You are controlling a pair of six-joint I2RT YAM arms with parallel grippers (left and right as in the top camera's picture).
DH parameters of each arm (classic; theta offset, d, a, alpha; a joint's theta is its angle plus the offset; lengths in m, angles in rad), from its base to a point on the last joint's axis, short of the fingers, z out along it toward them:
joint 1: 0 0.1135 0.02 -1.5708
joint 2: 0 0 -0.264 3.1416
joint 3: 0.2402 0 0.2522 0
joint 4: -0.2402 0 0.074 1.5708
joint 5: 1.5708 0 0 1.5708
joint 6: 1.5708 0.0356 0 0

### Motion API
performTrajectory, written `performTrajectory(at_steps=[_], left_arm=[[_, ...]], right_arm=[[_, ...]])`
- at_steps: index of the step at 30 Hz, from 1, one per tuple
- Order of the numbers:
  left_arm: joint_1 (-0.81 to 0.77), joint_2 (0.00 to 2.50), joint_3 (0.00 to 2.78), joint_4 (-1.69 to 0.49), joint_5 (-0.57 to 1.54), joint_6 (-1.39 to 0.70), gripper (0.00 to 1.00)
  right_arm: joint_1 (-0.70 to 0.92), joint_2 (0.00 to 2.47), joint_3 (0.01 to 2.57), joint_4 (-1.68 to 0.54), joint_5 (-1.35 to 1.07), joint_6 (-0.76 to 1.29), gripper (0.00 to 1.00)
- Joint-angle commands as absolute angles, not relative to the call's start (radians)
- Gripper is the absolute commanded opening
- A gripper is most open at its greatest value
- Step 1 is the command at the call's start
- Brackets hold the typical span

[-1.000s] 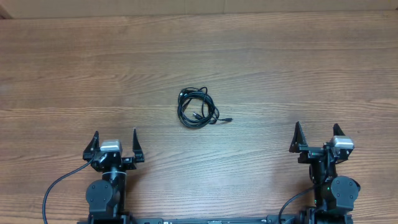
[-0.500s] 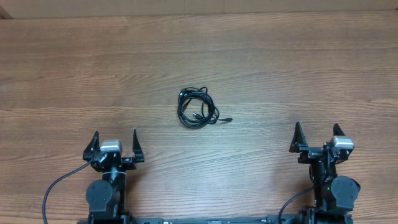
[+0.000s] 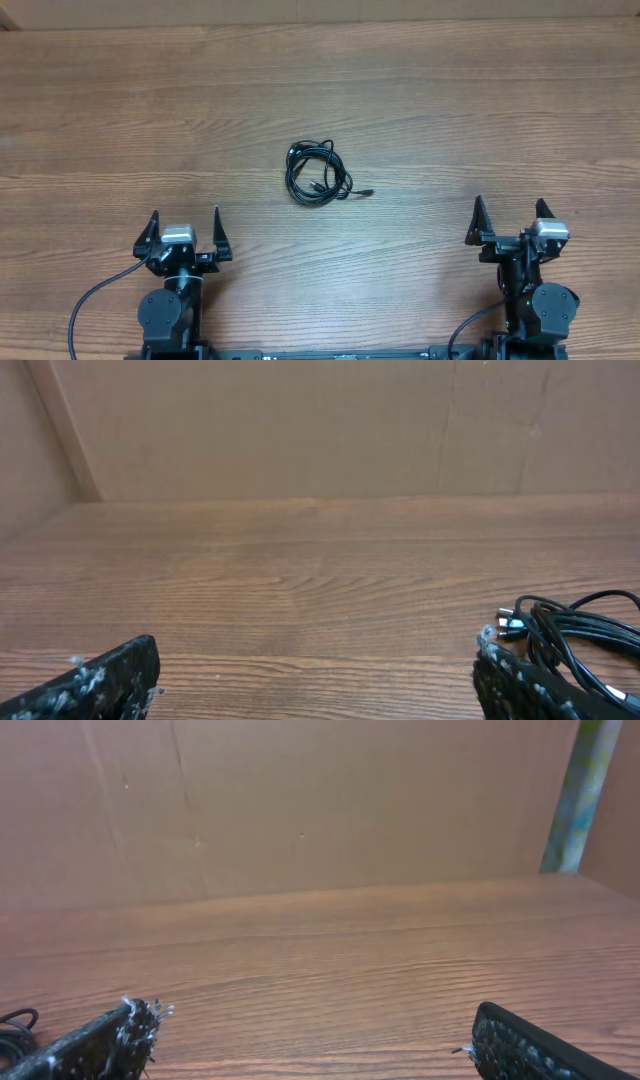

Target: Untangle cables

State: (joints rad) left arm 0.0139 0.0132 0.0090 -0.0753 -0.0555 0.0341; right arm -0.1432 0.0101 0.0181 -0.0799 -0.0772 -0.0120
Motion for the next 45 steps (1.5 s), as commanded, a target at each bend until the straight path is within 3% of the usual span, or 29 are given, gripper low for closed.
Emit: performTrajectory(at_steps=[1,31,36,39,45], left_arm=[[0.019,0.004,0.005,-0.075,-0.043,0.053,1.00],[0.019,0.004,0.005,-0.075,-0.032,0.042,1.00],[0.014,0.023,0.007,-0.074,0.054,-0.339,1.00],[0.012,0.025,0.016,-0.066,0.242,-0.336,1.00],[0.012,0.101,0.292,-0.373,0.157,-0.321,1.00]], right_arm=[[-0.145,0.007,0.008,-0.078,-0.068,-0.017,1.00],[-0.145,0.007,0.008,-0.078,-0.068,-0.017,1.00],[-0.146,0.007,0.008,-0.078,-0.068,-0.017,1.00],[-0.145,0.007,0.008,-0.078,-0.068,-0.017,1.00],[-0.146,0.007,0.008,-0.078,-0.068,-0.017,1.00]])
